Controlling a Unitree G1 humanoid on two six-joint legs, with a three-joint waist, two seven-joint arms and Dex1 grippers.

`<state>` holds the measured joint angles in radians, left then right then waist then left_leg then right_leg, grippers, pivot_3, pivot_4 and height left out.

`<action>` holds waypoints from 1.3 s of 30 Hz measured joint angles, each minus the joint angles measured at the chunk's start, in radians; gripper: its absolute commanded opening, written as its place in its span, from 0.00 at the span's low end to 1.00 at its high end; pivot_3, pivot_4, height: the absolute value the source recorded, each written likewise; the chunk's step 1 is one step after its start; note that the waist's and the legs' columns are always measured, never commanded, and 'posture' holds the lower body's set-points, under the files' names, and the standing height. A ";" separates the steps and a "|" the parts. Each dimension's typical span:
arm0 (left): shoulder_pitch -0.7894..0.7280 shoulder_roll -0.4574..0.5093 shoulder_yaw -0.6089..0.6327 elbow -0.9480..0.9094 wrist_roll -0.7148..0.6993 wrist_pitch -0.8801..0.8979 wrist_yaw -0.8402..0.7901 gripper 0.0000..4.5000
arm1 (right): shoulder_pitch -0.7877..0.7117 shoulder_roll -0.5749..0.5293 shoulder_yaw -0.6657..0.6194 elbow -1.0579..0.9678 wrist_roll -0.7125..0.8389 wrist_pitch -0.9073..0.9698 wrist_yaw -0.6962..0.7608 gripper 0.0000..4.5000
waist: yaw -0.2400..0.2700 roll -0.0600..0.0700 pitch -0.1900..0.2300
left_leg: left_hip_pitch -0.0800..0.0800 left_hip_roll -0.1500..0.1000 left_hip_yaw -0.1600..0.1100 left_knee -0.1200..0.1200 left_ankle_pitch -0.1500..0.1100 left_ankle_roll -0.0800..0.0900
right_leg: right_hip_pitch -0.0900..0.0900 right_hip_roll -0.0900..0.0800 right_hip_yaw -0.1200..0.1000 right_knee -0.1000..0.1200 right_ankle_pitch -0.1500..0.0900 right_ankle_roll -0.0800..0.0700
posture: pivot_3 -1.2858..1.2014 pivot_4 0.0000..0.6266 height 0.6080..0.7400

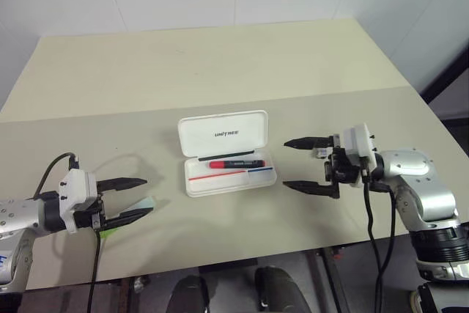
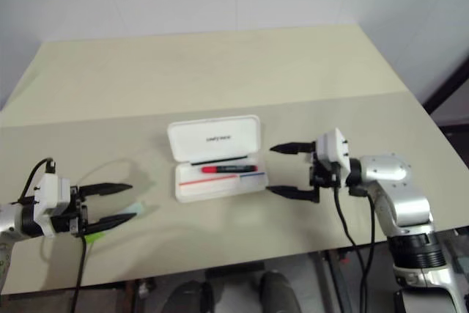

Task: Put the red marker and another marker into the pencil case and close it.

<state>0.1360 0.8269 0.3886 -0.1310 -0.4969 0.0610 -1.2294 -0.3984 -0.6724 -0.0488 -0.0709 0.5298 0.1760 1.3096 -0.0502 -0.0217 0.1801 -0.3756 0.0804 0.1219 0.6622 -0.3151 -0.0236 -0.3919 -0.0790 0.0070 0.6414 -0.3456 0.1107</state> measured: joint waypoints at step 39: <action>0.082 -0.060 -0.030 0.212 0.085 -0.136 0.064 0.25 | 0.010 -0.017 0.005 -0.088 0.030 0.040 -0.009 1.00 | 0.000 0.000 0.000 | 0.001 0.001 0.001 0.000 -0.003 0.005 | 0.000 -0.006 -0.002 -0.001 0.000 0.000 | 0.52 0.24 1.00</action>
<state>0.2179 0.7668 0.3588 0.0814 -0.4120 -0.0752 -1.1655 -0.3888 -0.6890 -0.0436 -0.1586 0.5595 0.2159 1.3002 -0.0500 -0.0217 0.1802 -0.3749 0.0810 0.1233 0.6620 -0.3181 -0.0189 -0.3915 -0.0845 0.0053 0.6408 -0.3455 0.1106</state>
